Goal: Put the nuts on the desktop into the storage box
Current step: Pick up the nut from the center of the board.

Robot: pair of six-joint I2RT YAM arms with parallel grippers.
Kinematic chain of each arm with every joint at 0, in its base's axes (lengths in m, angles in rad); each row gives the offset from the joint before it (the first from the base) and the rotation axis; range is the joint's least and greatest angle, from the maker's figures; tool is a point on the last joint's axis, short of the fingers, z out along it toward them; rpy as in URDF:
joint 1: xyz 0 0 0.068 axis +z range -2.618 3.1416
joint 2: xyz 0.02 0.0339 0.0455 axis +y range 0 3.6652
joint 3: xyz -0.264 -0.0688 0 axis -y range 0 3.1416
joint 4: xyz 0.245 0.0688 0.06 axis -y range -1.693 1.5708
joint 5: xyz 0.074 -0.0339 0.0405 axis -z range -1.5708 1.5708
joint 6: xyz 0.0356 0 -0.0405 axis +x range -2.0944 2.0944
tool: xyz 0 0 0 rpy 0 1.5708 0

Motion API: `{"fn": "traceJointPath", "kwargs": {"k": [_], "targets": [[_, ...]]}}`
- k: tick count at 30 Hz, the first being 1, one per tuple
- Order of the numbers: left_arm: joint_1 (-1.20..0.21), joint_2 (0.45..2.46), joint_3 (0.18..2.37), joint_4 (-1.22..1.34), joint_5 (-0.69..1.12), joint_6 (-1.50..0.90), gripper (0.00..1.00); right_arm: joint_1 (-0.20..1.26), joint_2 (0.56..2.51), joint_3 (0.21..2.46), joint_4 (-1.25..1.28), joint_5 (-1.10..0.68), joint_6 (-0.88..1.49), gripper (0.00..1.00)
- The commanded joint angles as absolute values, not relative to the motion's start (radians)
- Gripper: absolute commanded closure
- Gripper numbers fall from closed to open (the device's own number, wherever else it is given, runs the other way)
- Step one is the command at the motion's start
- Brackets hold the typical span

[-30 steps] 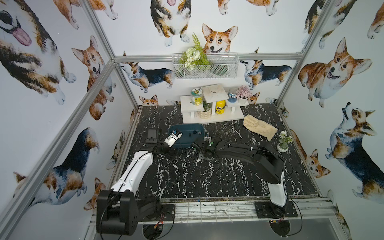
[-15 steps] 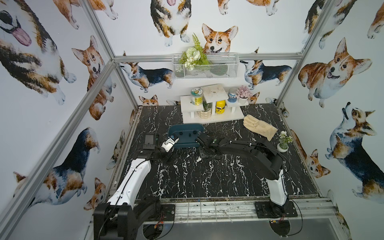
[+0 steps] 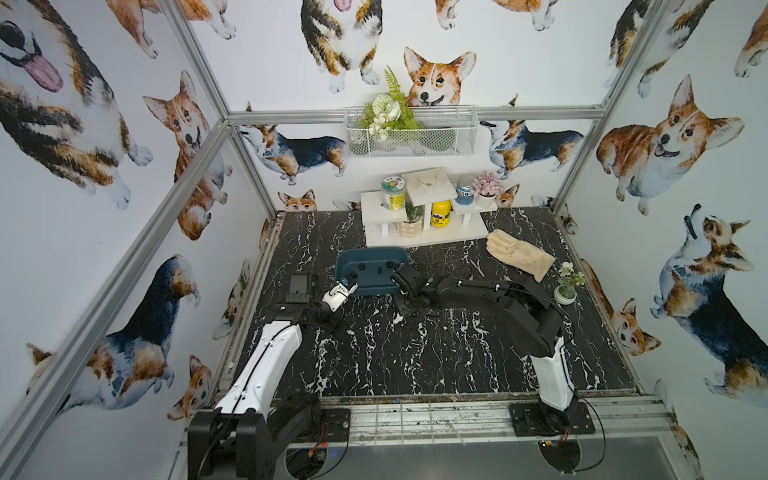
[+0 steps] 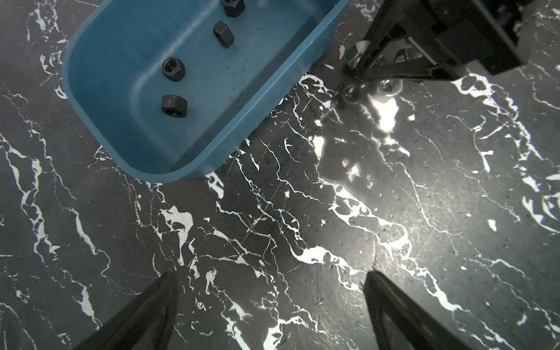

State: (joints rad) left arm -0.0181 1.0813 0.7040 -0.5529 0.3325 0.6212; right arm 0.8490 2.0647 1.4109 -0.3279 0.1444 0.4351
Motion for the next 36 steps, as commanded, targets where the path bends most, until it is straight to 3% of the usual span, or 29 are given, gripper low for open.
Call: {"fn": "traceJointPath", "kwargs": {"k": [1, 17, 22, 32, 36], "targets": [[-0.017, 1.078, 0.711, -0.57, 0.367, 0.631, 0.0, 0.848, 2.061, 1.395, -0.288, 0.173, 0.408, 0.59], [0.018, 1.075, 0.783, -0.654, 0.441, 0.686, 0.0, 0.847, 2.056, 1.349, -0.157, 0.151, 0.335, 0.64], [0.023, 1.071, 0.785, -0.69, 0.485, 0.713, 0.0, 0.847, 2.031, 1.319, -0.138, 0.148, 0.338, 0.8], [0.025, 1.084, 0.939, -0.834, 0.56, 0.832, 0.0, 0.845, 1.816, 1.202, -0.087, 0.08, 0.43, 0.82], [0.025, 1.102, 1.043, -0.905, 0.708, 0.867, 0.0, 0.826, 1.691, 1.133, -0.064, 0.023, 0.505, 0.82]]}}
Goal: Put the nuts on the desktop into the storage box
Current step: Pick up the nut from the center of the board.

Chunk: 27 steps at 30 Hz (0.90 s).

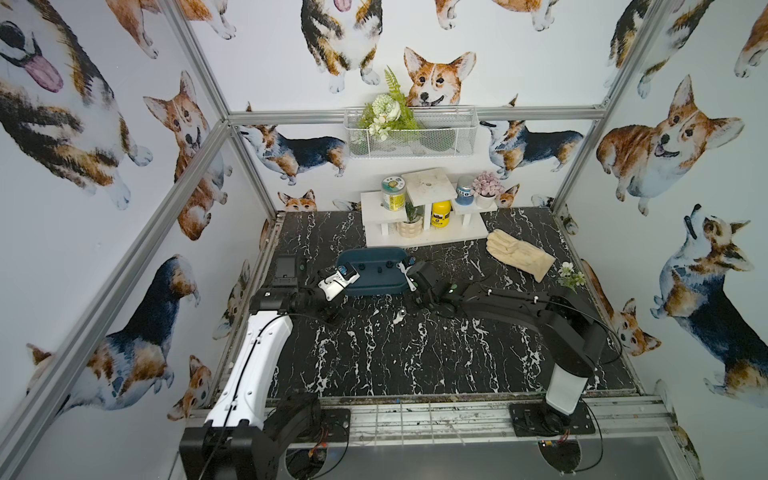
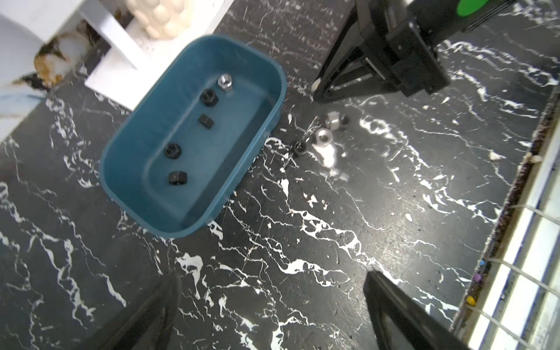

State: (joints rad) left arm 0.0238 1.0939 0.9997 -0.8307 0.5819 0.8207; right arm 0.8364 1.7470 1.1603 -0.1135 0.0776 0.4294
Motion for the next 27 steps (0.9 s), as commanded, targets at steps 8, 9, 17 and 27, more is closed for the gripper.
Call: {"fn": "traceJointPath", "kwargs": {"k": [8, 9, 17, 27], "targets": [[-0.034, 1.18, 1.16, -0.945, 0.936, 0.916, 0.0, 0.725, 1.457, 0.947, 0.082, -0.37, 0.696, 0.82], [-0.056, 1.19, 1.168, -0.947, 0.948, 0.924, 0.0, 0.718, 1.437, 0.934, 0.091, -0.42, 0.709, 0.82], [-0.32, 1.306, 1.224, -0.919, 0.823, 0.953, 0.0, 0.713, 1.326, 0.835, 0.122, -0.63, 0.78, 0.82], [-0.52, 1.387, 1.175, -0.735, 0.669, 0.929, 0.1, 0.713, 1.312, 0.677, 0.411, -0.708, 1.027, 0.85]]}}
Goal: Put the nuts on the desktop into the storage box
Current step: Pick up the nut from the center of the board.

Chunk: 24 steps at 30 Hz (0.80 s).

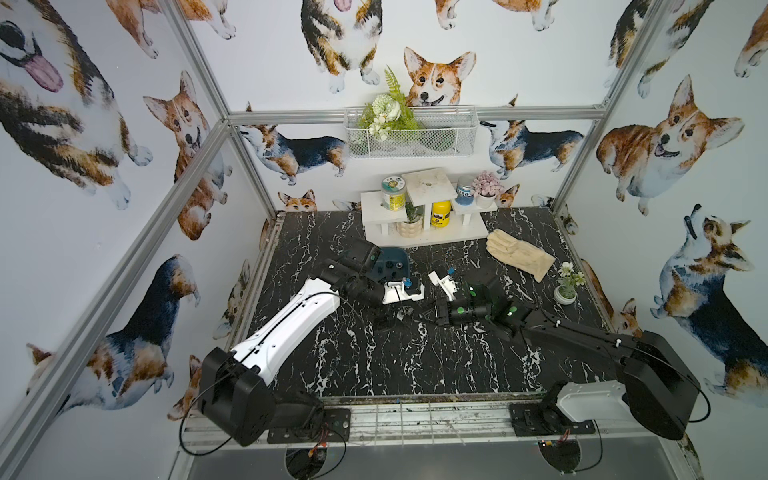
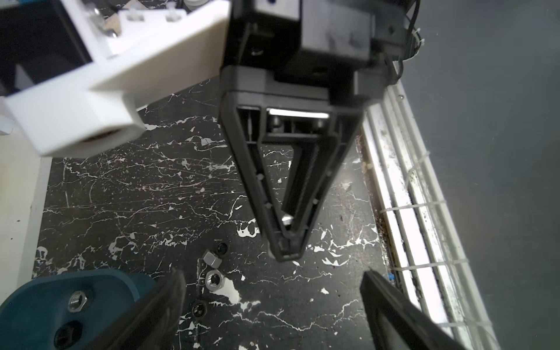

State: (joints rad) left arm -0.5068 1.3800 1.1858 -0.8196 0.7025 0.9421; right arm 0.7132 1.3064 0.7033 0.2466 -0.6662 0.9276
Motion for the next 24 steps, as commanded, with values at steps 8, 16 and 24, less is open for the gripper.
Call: {"fn": "traceJointPath", "kwargs": {"k": [8, 16, 24], "targets": [[-0.544, 1.388, 1.13, -0.691, 0.68, 0.976, 0.24, 0.716, 1.333, 0.63, 0.578, -0.678, 1.18, 0.86], [-0.547, 1.381, 1.113, -0.658, 0.659, 0.964, 0.48, 0.715, 1.371, 0.627, 0.634, -0.669, 1.25, 0.87], [-0.547, 1.379, 1.119, -0.669, 0.671, 0.959, 0.73, 0.715, 1.386, 0.62, 0.687, -0.643, 1.286, 0.89]]}}
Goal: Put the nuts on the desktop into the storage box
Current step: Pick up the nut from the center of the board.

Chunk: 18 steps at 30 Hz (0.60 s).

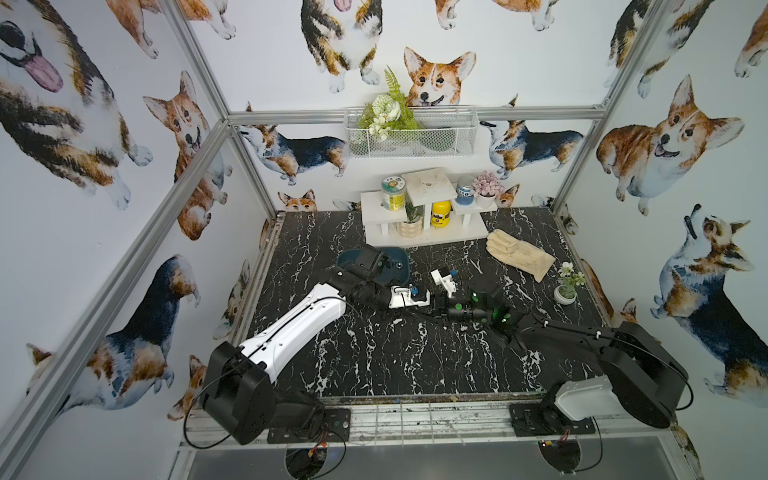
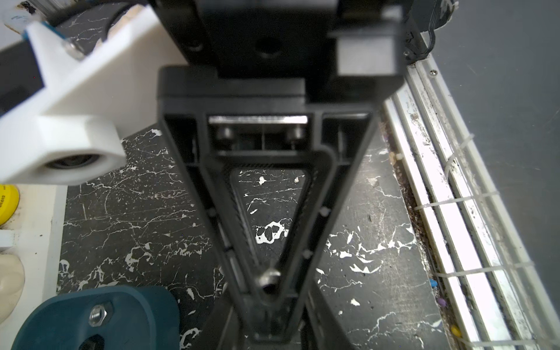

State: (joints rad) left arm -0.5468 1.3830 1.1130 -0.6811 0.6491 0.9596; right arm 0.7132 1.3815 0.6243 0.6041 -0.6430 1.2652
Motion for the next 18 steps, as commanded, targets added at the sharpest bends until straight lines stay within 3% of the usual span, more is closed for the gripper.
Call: {"fn": "traceJointPath", "kwargs": {"k": [1, 4, 7, 10, 13, 18], "targets": [[-0.547, 1.38, 1.122, -0.673, 0.671, 0.959, 0.76, 0.715, 1.388, 0.617, 0.702, -0.644, 1.294, 0.89], [-0.546, 1.39, 1.136, -0.686, 0.671, 0.949, 0.84, 0.716, 1.398, 0.617, 0.709, -0.641, 1.294, 0.88], [-0.547, 1.392, 1.145, -0.696, 0.687, 0.936, 0.85, 0.715, 1.397, 0.619, 0.692, -0.633, 1.272, 0.82], [-0.546, 1.396, 1.149, -0.698, 0.704, 0.921, 0.85, 0.716, 1.39, 0.62, 0.66, -0.619, 1.242, 0.63], [-0.543, 1.402, 1.157, -0.697, 0.698, 0.885, 0.85, 0.715, 1.385, 0.617, 0.654, -0.61, 1.233, 0.53], [-0.505, 1.414, 1.171, -0.694, 0.699, 0.844, 0.86, 0.711, 1.361, 0.618, 0.607, -0.582, 1.196, 0.23]]}}
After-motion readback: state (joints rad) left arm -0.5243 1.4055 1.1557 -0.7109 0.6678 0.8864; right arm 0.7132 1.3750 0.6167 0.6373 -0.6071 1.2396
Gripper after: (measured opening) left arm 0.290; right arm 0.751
